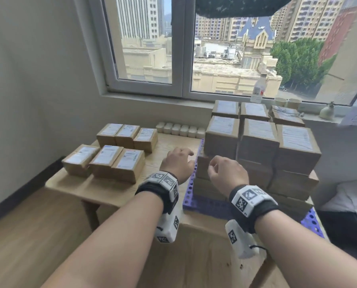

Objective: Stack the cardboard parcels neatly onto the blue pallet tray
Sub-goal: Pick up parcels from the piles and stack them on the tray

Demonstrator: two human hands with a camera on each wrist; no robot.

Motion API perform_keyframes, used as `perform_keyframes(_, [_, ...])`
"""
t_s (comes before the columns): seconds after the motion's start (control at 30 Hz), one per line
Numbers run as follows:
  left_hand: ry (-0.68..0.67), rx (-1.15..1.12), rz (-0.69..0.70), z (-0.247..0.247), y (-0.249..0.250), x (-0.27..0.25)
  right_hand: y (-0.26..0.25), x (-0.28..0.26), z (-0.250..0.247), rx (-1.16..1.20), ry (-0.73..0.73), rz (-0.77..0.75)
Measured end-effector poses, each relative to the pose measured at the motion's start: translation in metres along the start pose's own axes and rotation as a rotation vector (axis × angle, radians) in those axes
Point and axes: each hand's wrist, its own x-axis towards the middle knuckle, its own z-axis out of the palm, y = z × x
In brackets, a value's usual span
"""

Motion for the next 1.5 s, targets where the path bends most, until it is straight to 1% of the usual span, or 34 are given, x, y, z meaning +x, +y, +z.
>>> perform_keyframes(0.2, [0.004, -0.018, -0.123, -0.053, -0.100, -0.011, -0.100, 0.019, 0.051, 0.037, -0.076, -0.056])
perform_keyframes(0.3, [0.022, -0.011, -0.160, -0.078, -0.154, -0.014, -0.152, 0.029, 0.079, 0.057, -0.091, -0.096])
perform_keyframes(0.43, [0.004, -0.008, -0.222, -0.105, -0.222, -0.017, -0.216, 0.040, 0.117, 0.071, -0.118, -0.119])
perform_keyframes(0.57, [-0.024, -0.021, -0.269, -0.128, -0.285, -0.018, -0.270, 0.052, 0.155, 0.091, -0.151, -0.100])
perform_keyframes(0.67, [-0.029, -0.023, -0.273, -0.139, -0.326, -0.017, -0.303, 0.058, 0.179, 0.127, -0.181, -0.056])
perform_keyframes(0.77, [-0.045, -0.058, -0.307, -0.142, -0.358, -0.014, -0.327, 0.062, 0.201, 0.161, -0.205, -0.018])
perform_keyframes(0.87, [-0.049, -0.116, -0.340, -0.141, -0.382, -0.011, -0.344, 0.071, 0.220, 0.172, -0.239, -0.017])
perform_keyframes(1.1, [-0.042, -0.174, -0.452, -0.144, -0.435, 0.016, -0.373, 0.111, 0.268, 0.248, -0.333, 0.031])
perform_keyframes(1.2, [-0.038, -0.167, -0.470, -0.149, -0.459, 0.040, -0.384, 0.143, 0.287, 0.269, -0.345, 0.043])
perform_keyframes(1.3, [-0.058, -0.166, -0.490, -0.153, -0.482, 0.075, -0.392, 0.177, 0.304, 0.291, -0.345, 0.073])
perform_keyframes(1.5, [-0.128, -0.181, -0.545, -0.144, -0.513, 0.143, -0.401, 0.239, 0.339, 0.289, -0.421, 0.088])
